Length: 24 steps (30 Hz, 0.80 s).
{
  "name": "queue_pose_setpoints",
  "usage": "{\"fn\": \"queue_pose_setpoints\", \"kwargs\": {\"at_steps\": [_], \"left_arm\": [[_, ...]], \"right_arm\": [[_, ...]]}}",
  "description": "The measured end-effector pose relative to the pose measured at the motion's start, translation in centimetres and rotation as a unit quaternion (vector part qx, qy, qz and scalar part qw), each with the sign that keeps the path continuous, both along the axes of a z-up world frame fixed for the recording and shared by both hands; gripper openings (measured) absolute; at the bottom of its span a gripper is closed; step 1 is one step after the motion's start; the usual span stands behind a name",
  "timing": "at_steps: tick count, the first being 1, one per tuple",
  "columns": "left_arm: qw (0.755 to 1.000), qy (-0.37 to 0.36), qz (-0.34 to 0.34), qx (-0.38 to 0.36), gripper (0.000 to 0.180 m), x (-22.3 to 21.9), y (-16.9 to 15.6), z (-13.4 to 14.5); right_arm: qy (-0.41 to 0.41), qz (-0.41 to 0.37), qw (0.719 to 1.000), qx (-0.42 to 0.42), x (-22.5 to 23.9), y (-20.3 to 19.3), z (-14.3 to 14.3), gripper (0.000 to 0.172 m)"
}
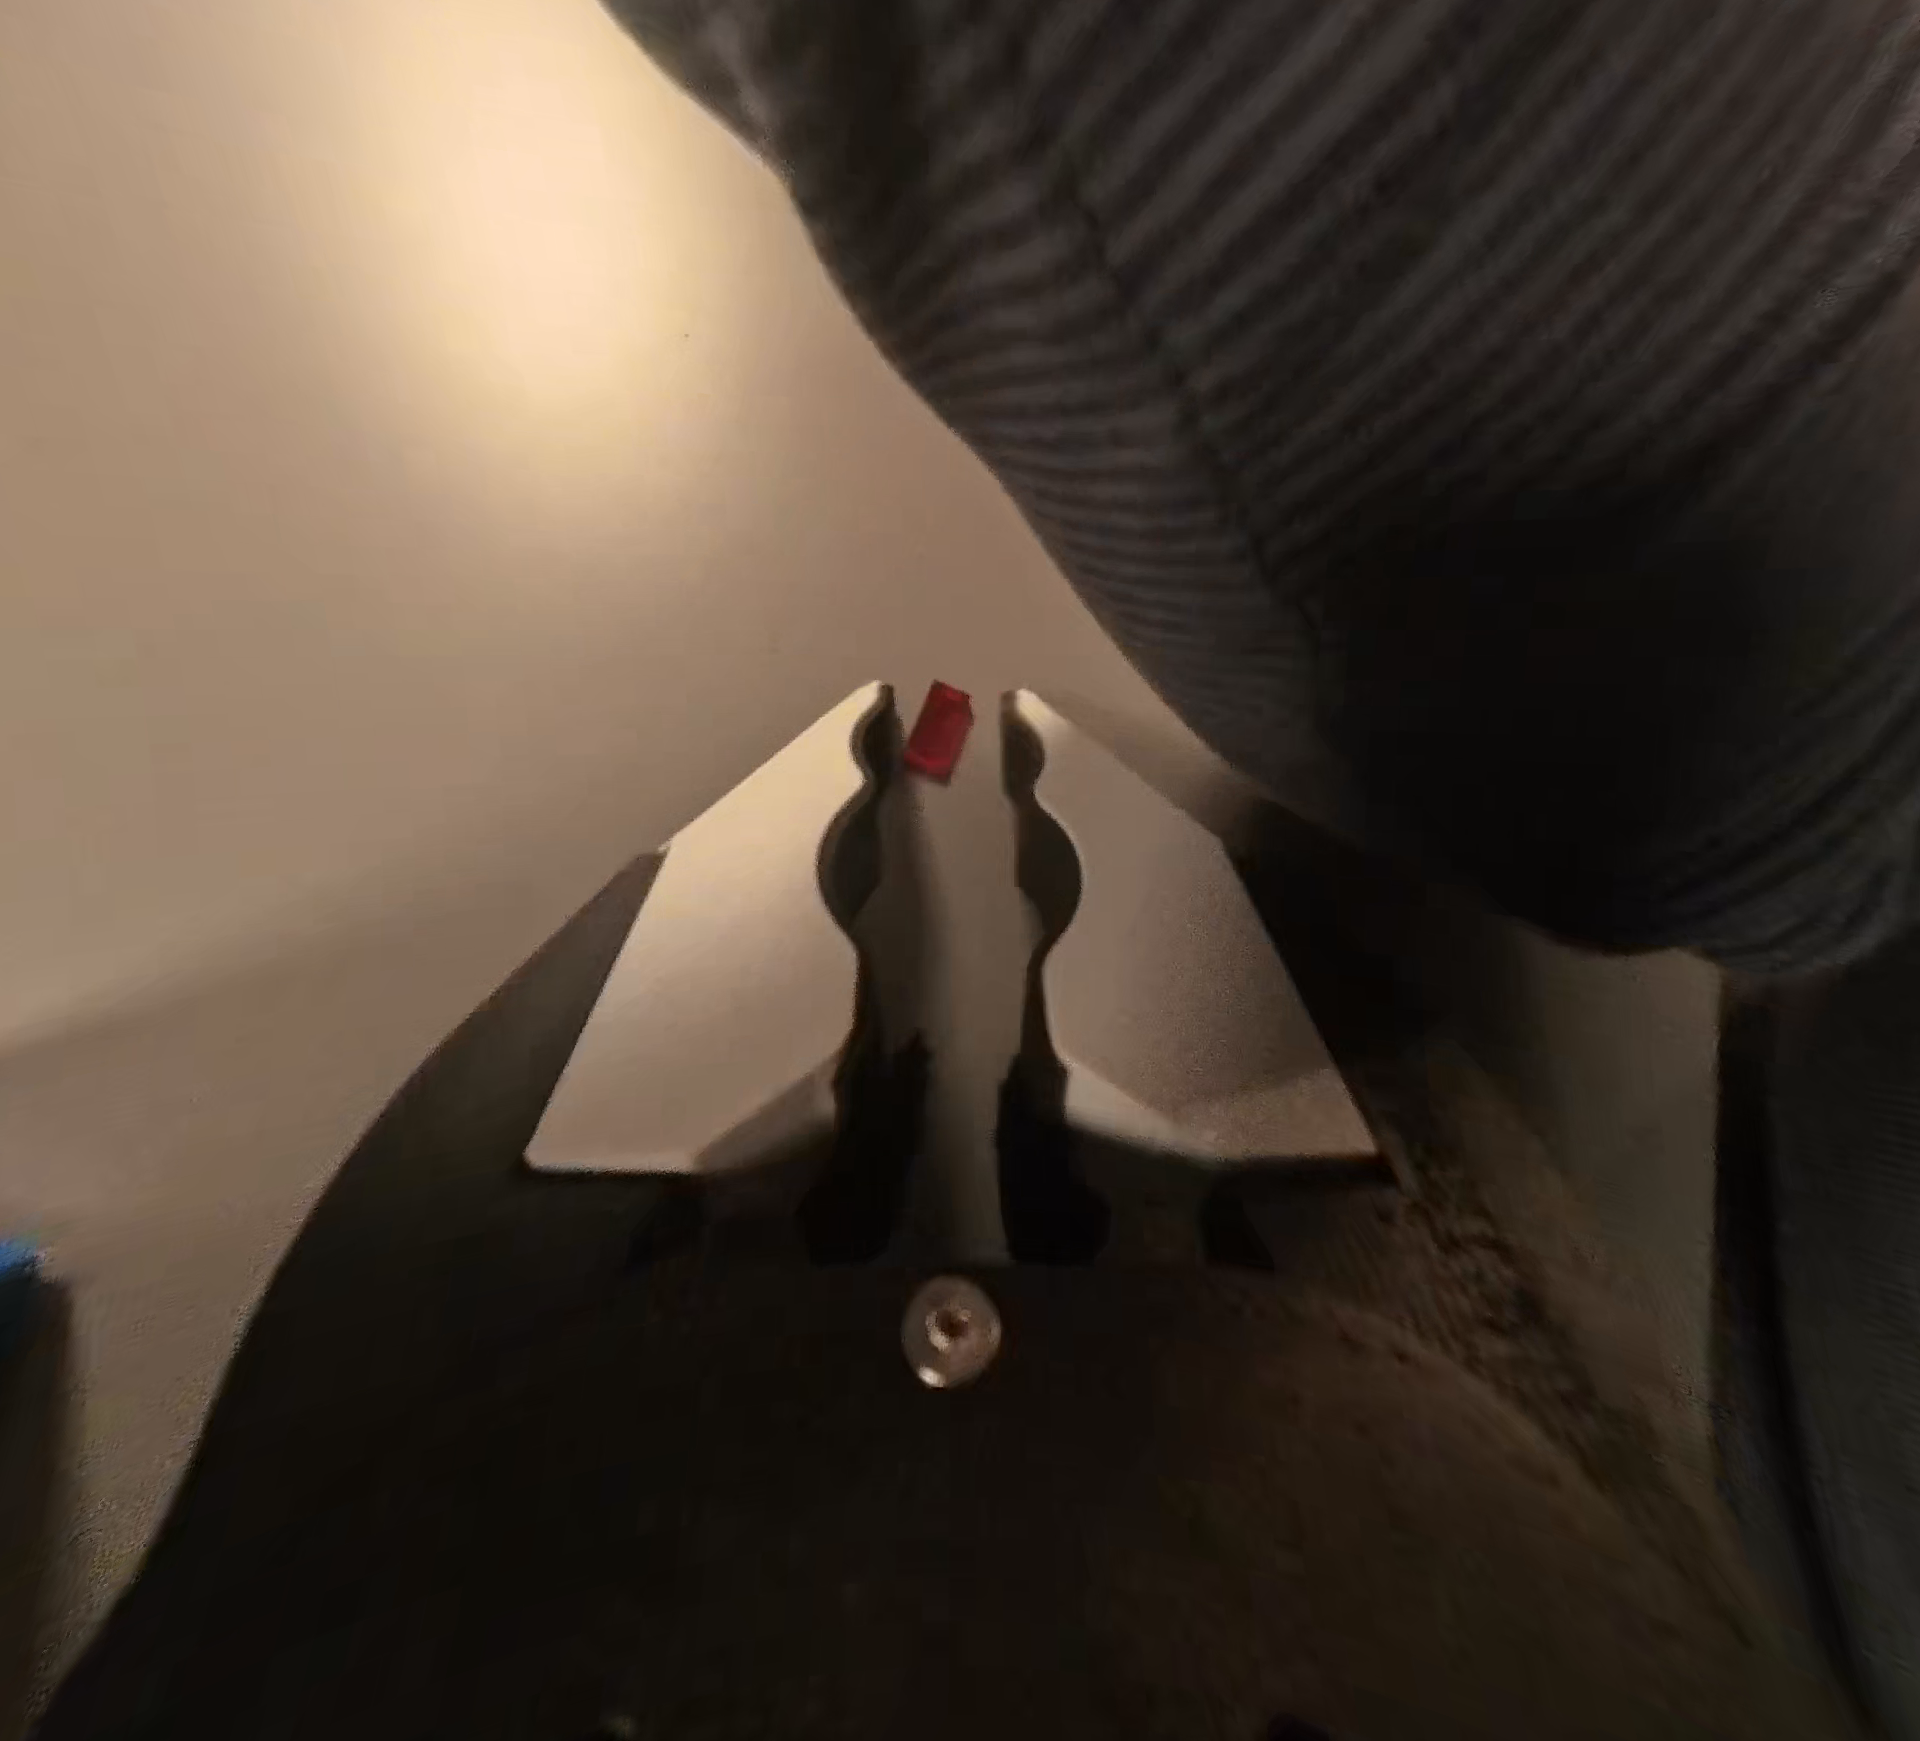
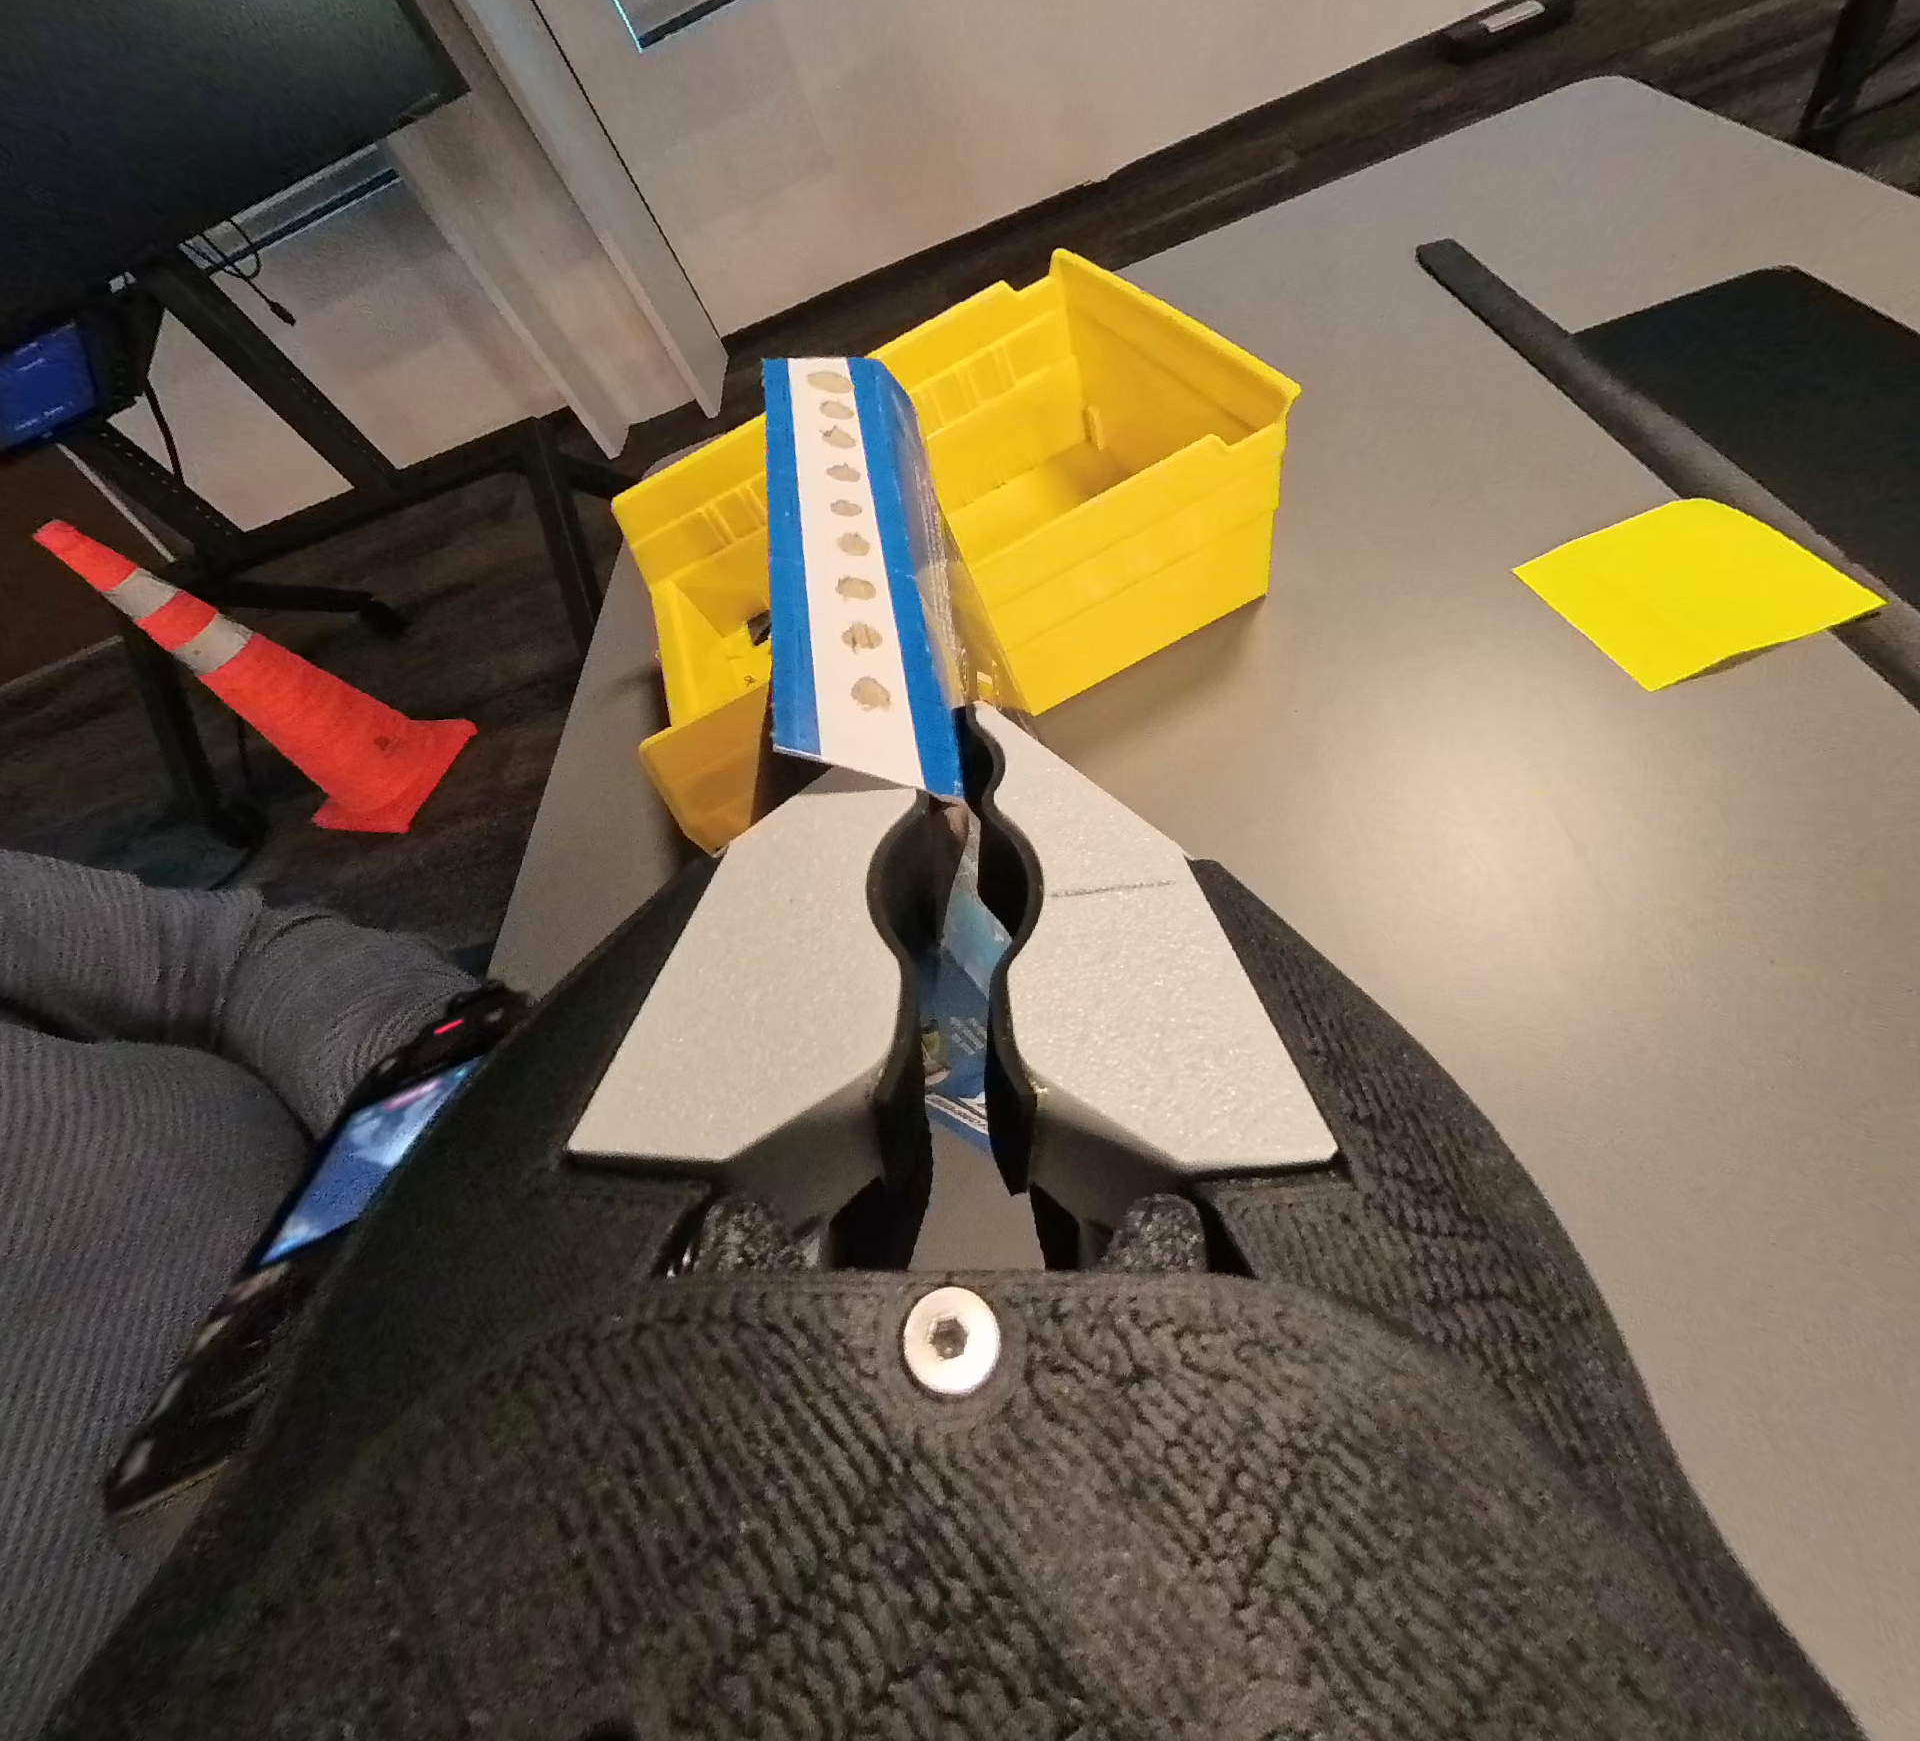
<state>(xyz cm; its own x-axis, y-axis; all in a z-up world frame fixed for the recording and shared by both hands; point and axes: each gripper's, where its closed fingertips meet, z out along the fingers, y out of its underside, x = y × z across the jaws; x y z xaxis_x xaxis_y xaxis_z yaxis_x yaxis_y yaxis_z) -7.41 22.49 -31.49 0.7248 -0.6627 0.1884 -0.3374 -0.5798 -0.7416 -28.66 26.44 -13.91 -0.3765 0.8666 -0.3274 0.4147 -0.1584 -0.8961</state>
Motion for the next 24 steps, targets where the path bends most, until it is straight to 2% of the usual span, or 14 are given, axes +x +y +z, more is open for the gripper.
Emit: {"fn": "queue_pose_setpoints", "kwargs": {"at_steps": [1,4,7,10,12,14,16,19,24], "left_arm": [[1.0,0.017,0.002,0.012,0.007,-0.3,0.1,-0.2],[1.0,0.018,0.003,0.004,0.006,-0.6,-0.4,-0.2],[0.997,0.052,0.044,0.03,0.006,-3.0,-0.8,0.6],[0.991,-0.024,0.082,0.105,0.005,-4.7,-2.3,5.7],[0.972,-0.061,0.145,0.176,0.005,-7.6,-2.5,10.2],[0.943,-0.057,0.218,0.247,0.005,-11.4,-2.3,14.5],[0.919,-0.018,0.273,0.283,0.005,-14.9,-2.1,17.2],[0.901,0.066,0.323,0.283,0.005,-18.9,-1.3,18.7],[0.912,0.137,0.341,0.182,0.006,-21.9,0.5,16.6]], "right_arm": [[0.0,0.0,1.0,0.0,0.0,0.0,0.0,0.0],[0.001,0.001,1.0,-0.003,0.0,0.0,0.0,0.0],[0.003,0.004,1.0,-0.006,0.0,0.0,0.0,0.0],[0.004,0.005,1.0,-0.009,0.1,0.1,0.0,0.0],[0.004,0.005,1.0,-0.011,0.0,0.2,0.0,0.0],[0.004,0.007,1.0,-0.011,0.0,0.1,0.0,0.0],[0.004,0.007,1.0,-0.01,0.1,0.1,0.0,0.0],[0.004,0.007,1.0,-0.01,0.1,0.1,0.0,0.0],[0.005,0.009,1.0,-0.009,0.1,-0.1,0.0,0.0]]}}
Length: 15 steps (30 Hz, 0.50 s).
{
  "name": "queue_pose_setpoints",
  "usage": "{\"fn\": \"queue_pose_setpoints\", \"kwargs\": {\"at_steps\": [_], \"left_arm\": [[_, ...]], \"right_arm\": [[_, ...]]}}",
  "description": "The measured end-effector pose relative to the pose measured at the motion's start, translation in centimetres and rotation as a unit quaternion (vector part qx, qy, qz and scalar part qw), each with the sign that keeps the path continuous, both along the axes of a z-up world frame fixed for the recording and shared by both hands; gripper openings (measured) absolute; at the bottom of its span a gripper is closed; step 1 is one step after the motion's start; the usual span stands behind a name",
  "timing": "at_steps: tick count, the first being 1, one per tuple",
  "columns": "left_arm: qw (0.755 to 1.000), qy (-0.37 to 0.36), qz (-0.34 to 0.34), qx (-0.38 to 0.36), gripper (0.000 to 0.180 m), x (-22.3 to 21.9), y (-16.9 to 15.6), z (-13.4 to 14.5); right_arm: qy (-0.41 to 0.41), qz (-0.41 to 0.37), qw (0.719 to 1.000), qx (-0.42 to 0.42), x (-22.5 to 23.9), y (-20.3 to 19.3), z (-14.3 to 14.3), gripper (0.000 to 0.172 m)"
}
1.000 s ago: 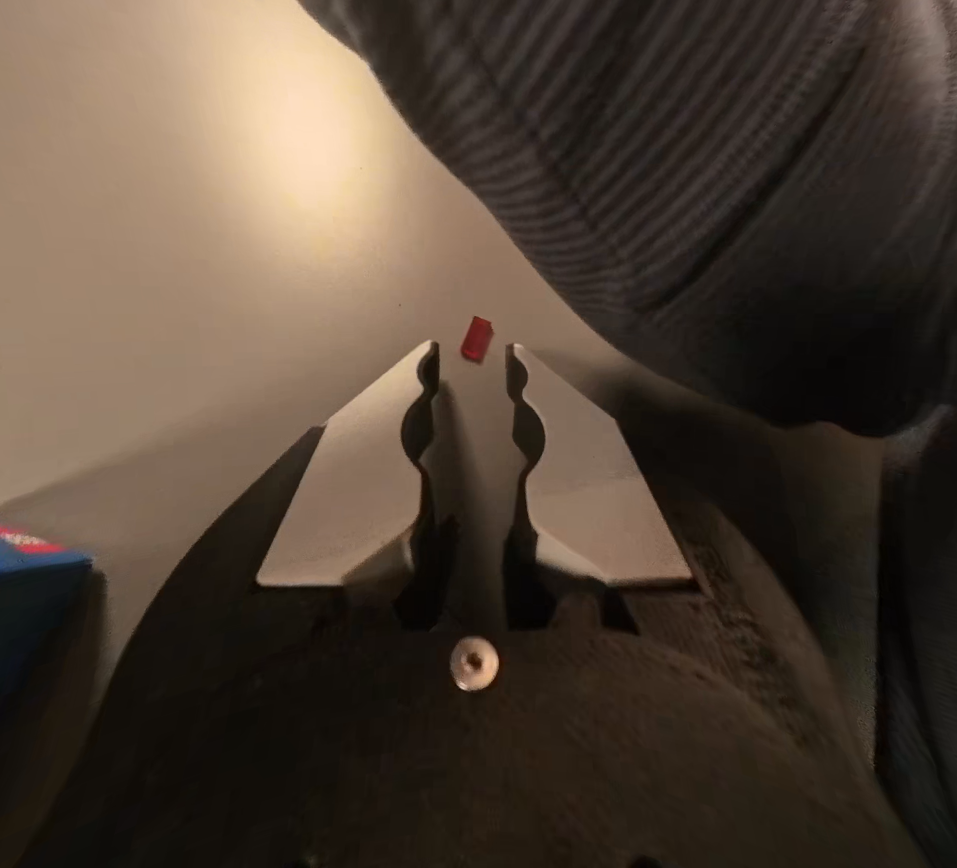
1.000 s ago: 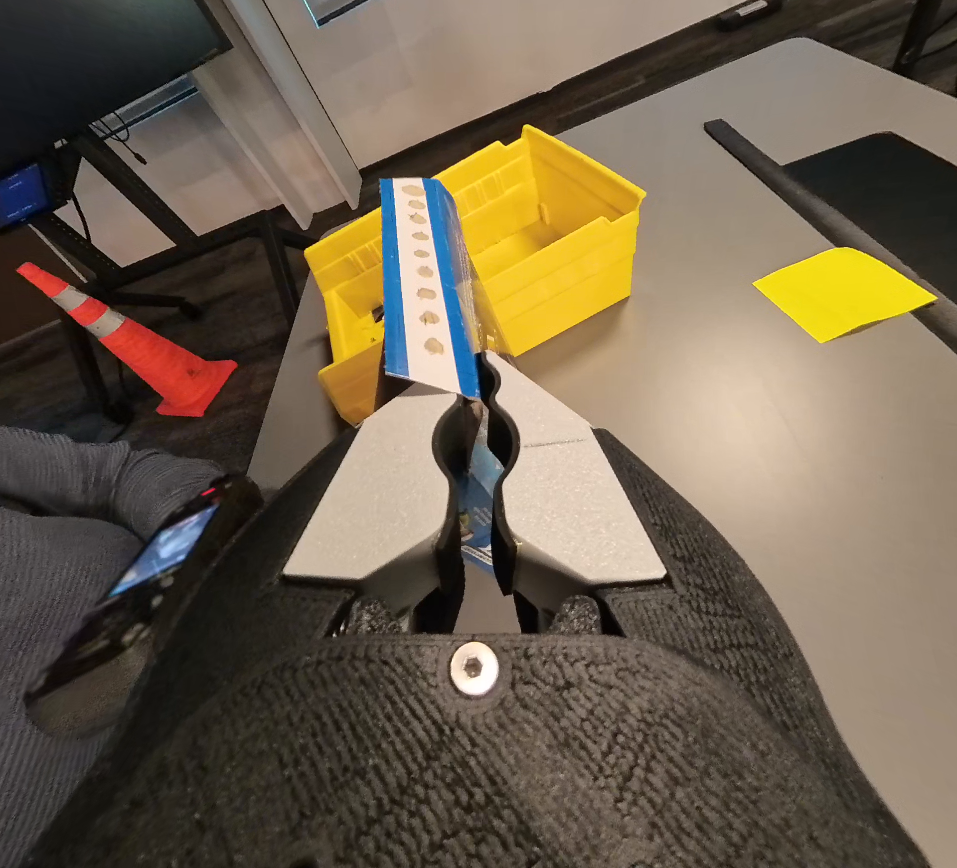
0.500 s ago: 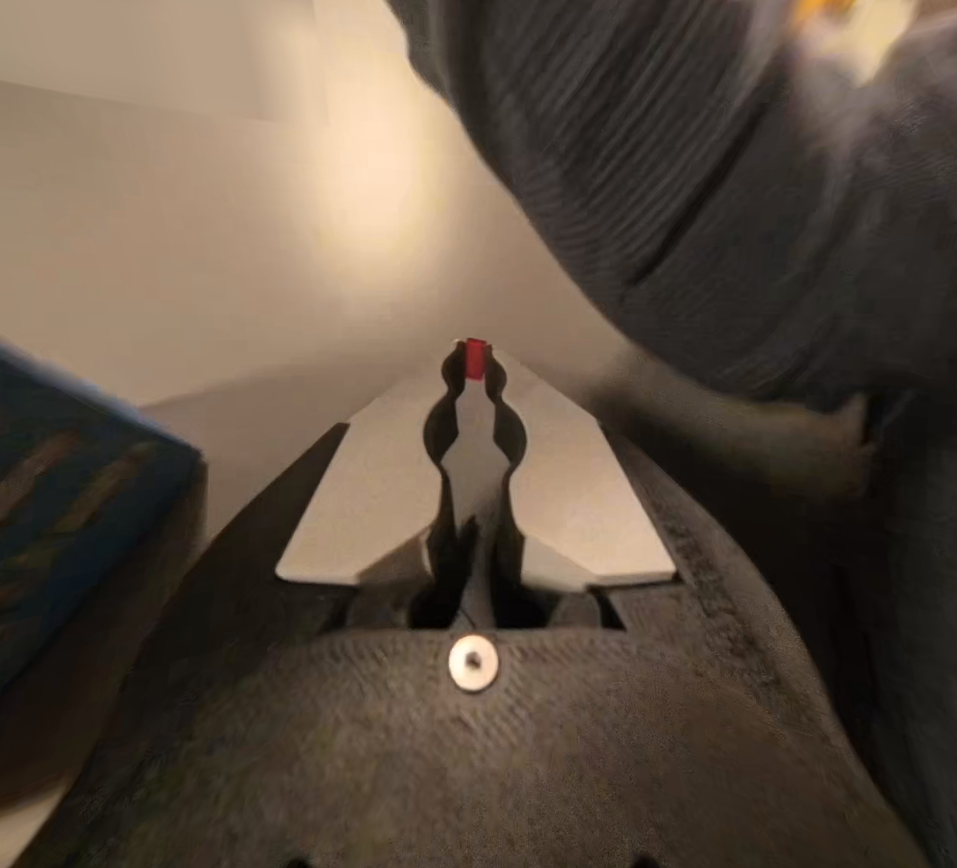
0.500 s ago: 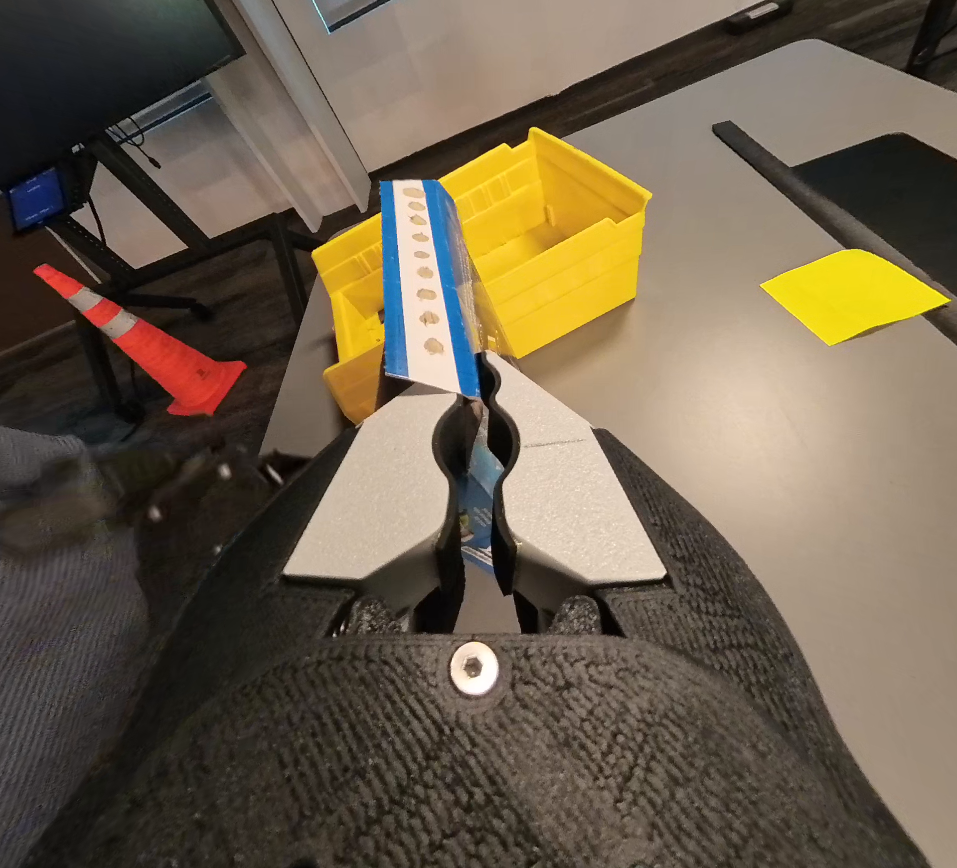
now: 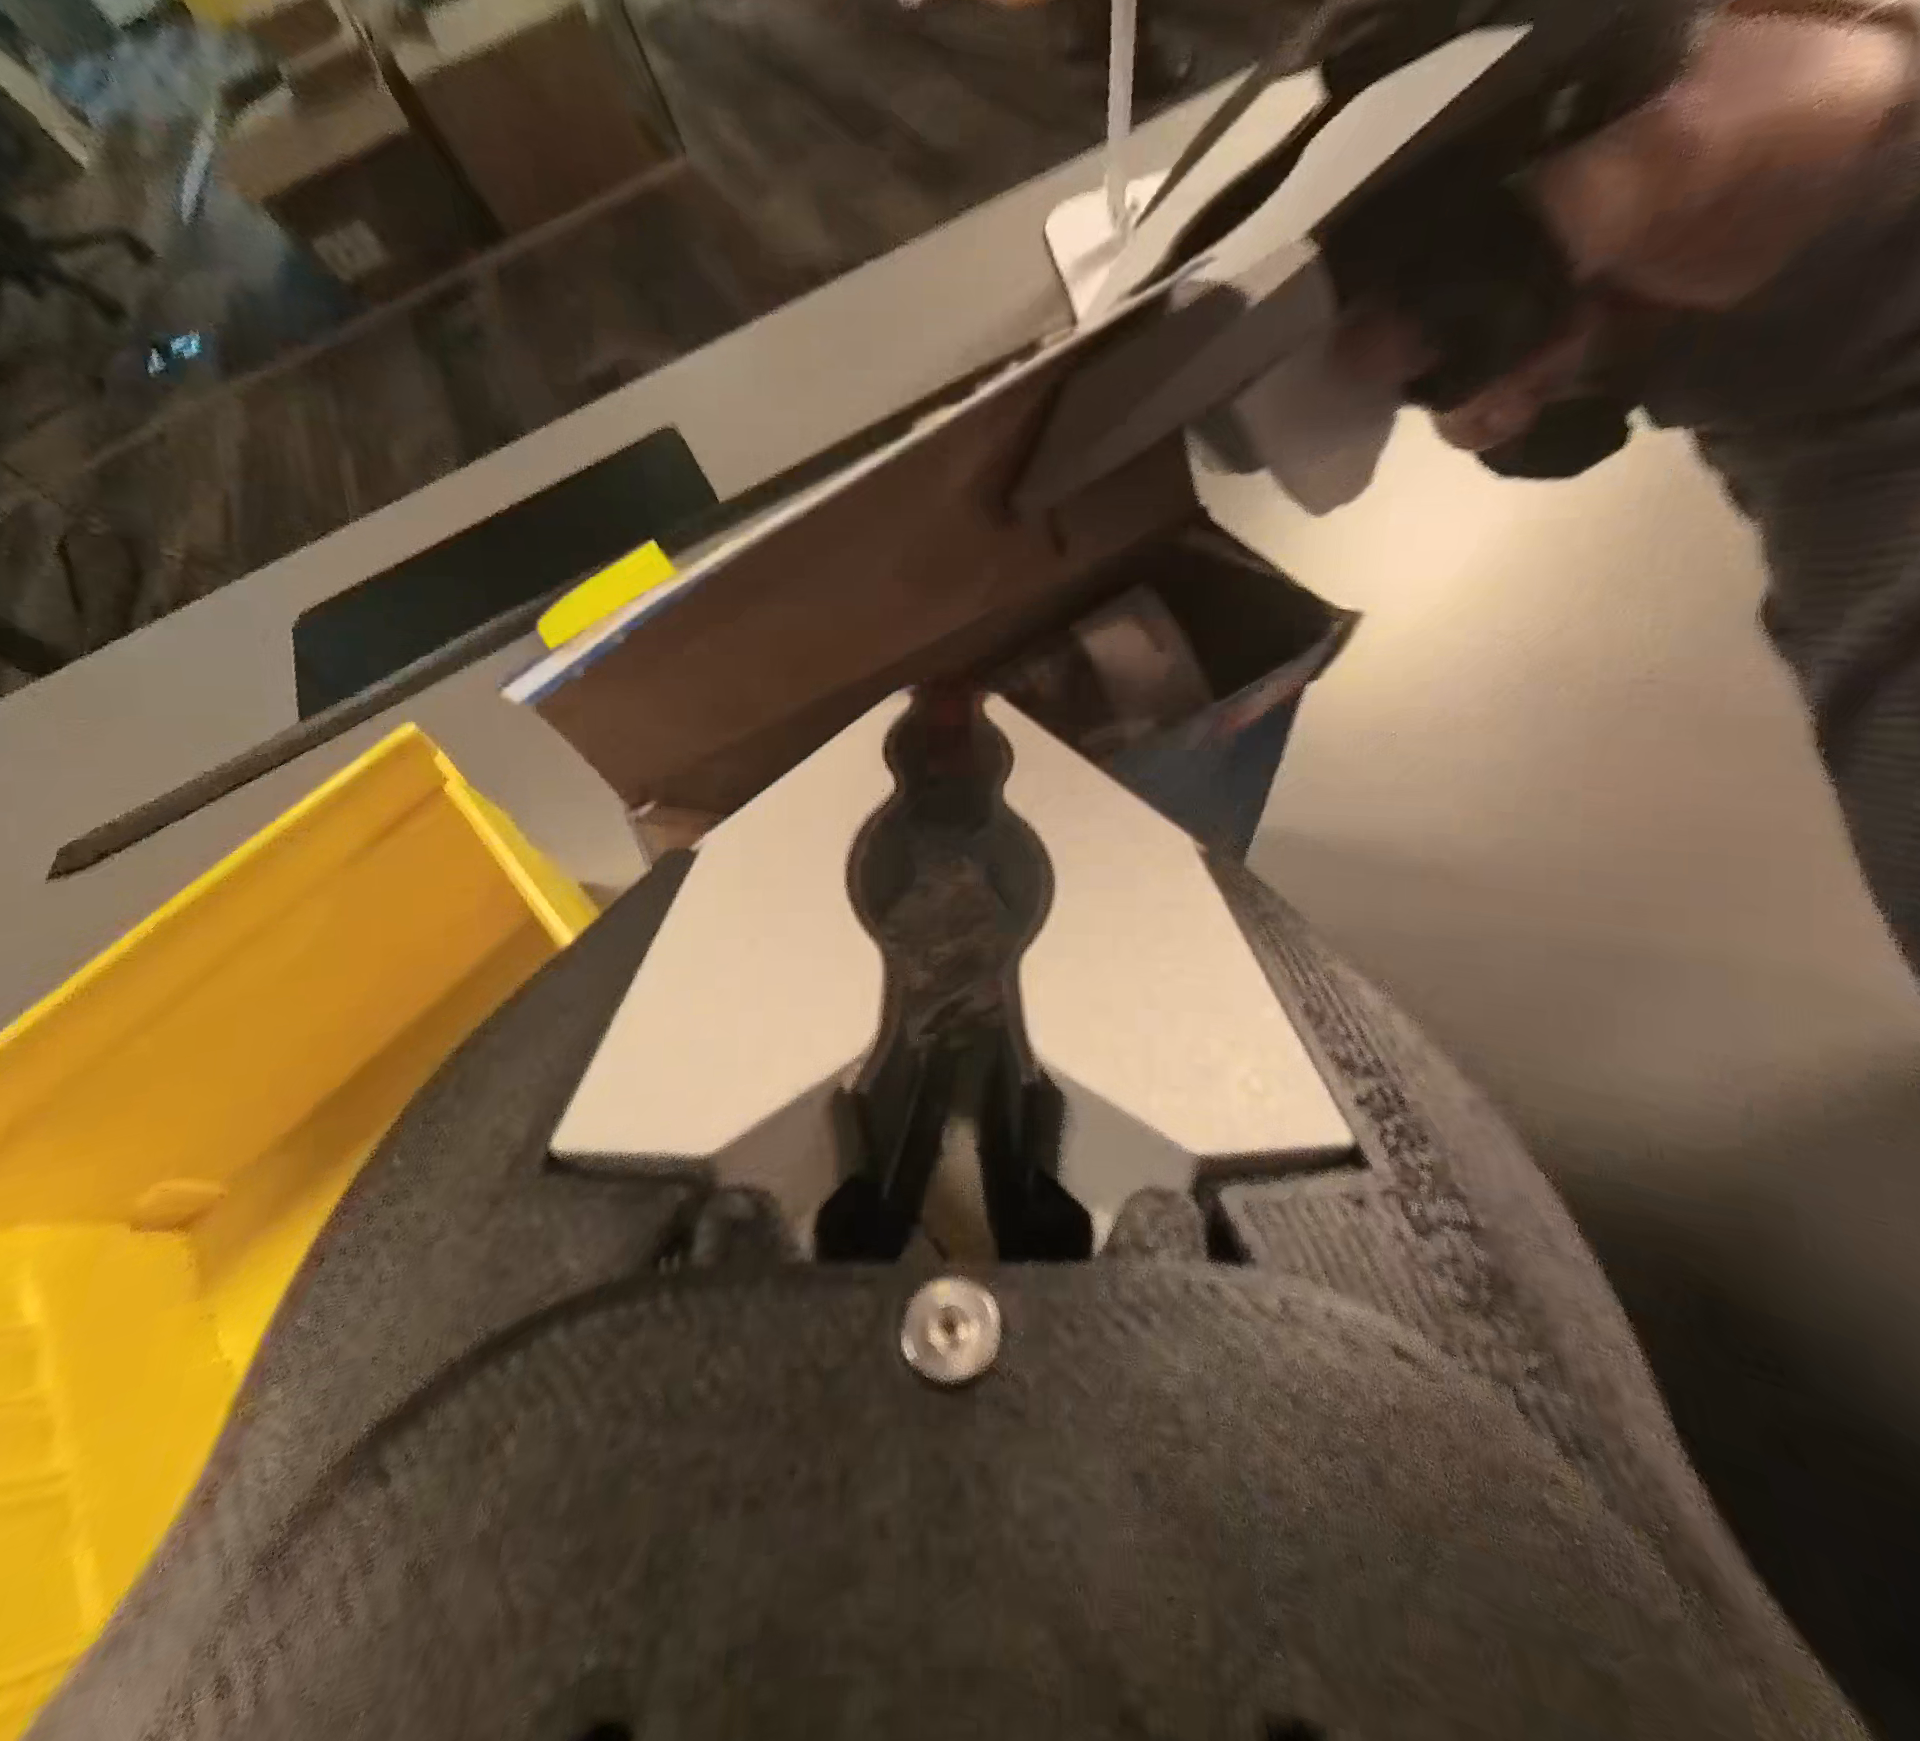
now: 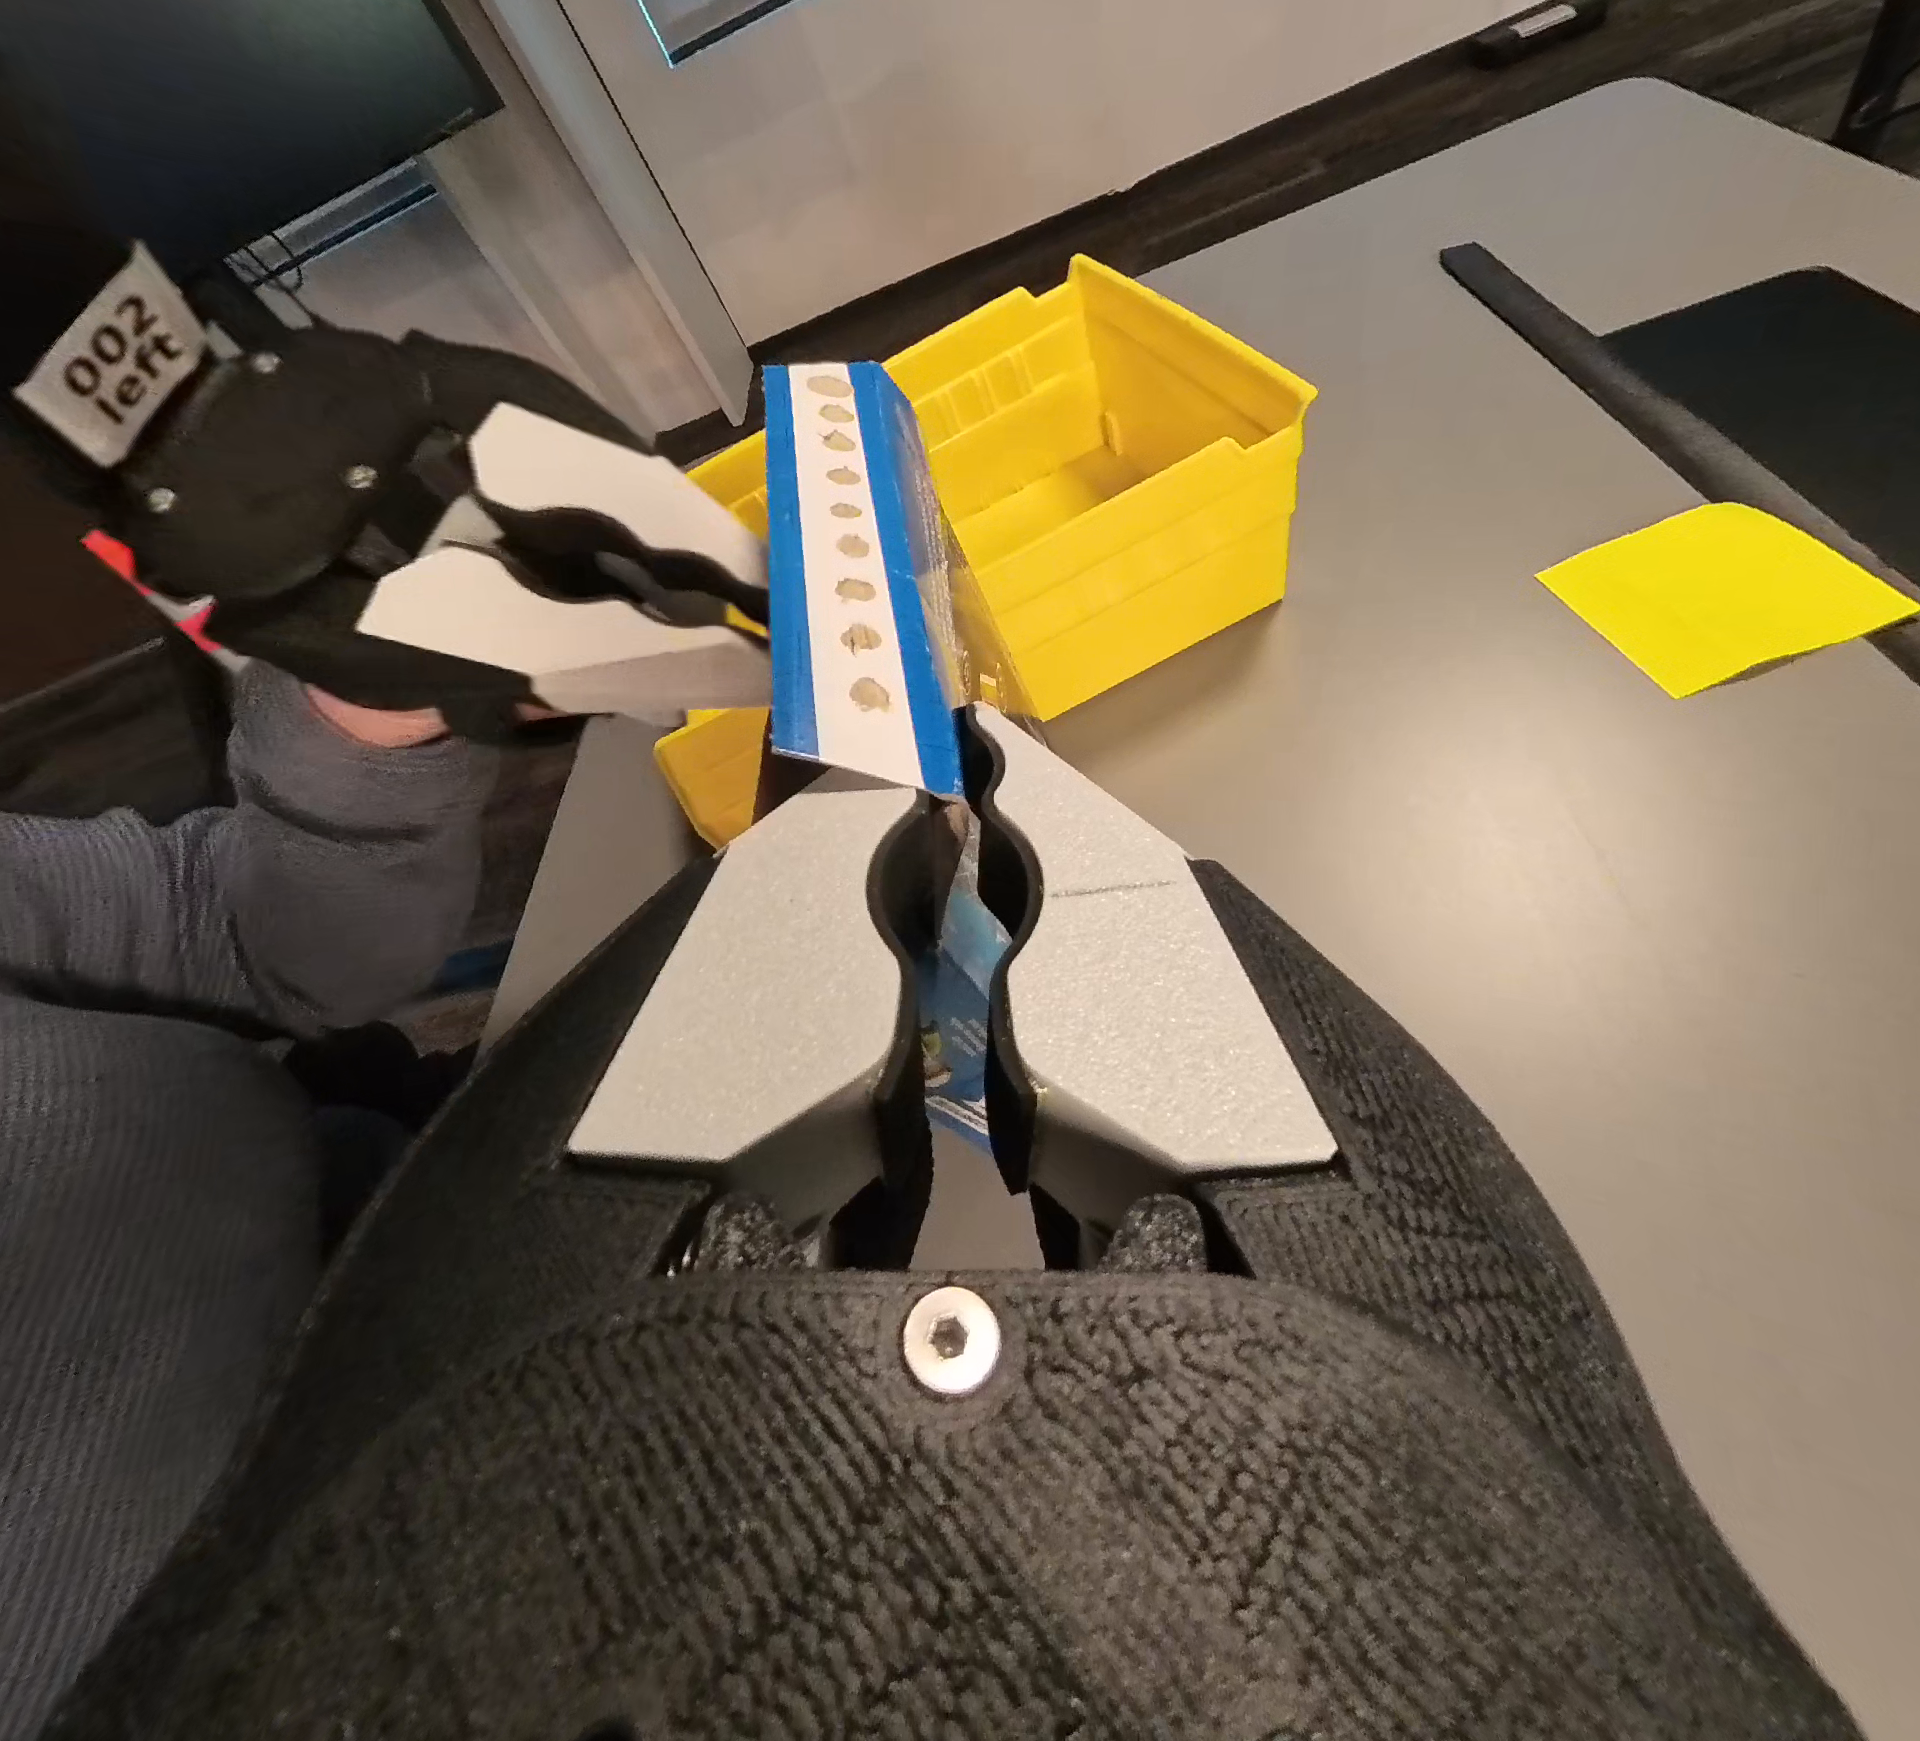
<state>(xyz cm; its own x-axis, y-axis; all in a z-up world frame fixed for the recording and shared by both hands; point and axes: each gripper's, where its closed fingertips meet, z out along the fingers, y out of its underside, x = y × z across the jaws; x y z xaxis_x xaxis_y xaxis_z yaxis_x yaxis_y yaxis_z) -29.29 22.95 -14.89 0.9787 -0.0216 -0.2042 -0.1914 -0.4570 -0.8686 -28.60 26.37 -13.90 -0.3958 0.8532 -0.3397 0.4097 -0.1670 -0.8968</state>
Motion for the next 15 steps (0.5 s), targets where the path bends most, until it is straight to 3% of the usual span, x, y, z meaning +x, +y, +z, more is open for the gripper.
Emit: {"fn": "queue_pose_setpoints", "kwargs": {"at_steps": [2,4,8,10,15], "left_arm": [[0.999,0.009,0.001,-0.04,0.006,-0.4,0.3,-1.1],[0.998,0.017,0.014,-0.066,0.02,-0.8,0.6,-1.8],[0.999,0.008,0.01,-0.039,0.053,-0.5,0.6,-0.7],[1.0,-0.01,0.018,-0.006,0.06,-0.7,0.1,0.3],[0.997,-0.044,0.014,0.062,0.048,-0.7,-1.2,2.0]], "right_arm": [[0.0,0.001,1.0,0.0,0.0,0.0,0.0,0.0],[0.0,0.003,1.0,0.0,0.1,0.0,0.0,0.0],[0.004,-0.001,1.0,-0.002,-0.1,0.2,0.0,0.0],[0.006,-0.014,1.0,0.001,-0.3,0.8,0.0,0.0],[0.034,-0.032,0.998,0.035,-0.4,1.5,0.7,0.0]]}}
